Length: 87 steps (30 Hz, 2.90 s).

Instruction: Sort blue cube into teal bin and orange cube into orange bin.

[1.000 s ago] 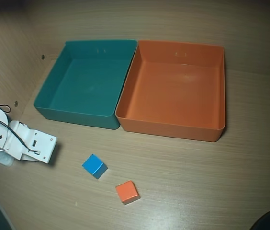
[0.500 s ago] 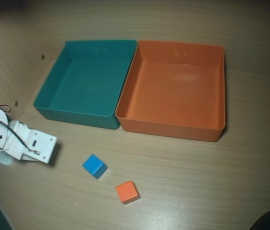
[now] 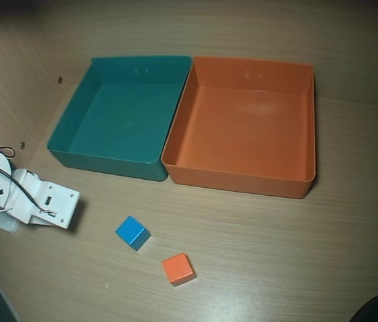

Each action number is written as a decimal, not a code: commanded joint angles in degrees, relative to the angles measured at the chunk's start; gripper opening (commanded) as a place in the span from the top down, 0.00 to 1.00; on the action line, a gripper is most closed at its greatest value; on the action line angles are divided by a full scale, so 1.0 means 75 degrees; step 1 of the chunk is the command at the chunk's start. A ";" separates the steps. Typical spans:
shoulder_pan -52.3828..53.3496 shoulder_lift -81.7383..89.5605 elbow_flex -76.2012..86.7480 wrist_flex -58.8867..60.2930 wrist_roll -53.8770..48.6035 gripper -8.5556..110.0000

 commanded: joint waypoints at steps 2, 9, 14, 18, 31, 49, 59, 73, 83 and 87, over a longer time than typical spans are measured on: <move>-0.0023 0.0035 0.0480 0.0176 0.0047 0.98; -0.0035 0.0035 0.0480 0.0176 0.0047 0.98; 0.0023 0.0035 0.0480 0.0176 0.0047 0.98; 0.0012 0.0012 0.0469 0.0176 0.0047 0.98; 0.0012 -0.1758 -0.3094 0.0129 0.0082 0.97; 0.0305 -0.8121 -0.9164 0.0141 0.0973 0.68; 0.0281 -1.1227 -1.1895 0.0129 0.2250 0.68; 0.0199 -1.4602 -1.3910 0.0129 0.1418 0.68; 0.0187 -1.5867 -1.4016 0.0117 0.1406 0.68; 0.0187 -1.6266 -1.4016 0.0105 0.1406 0.68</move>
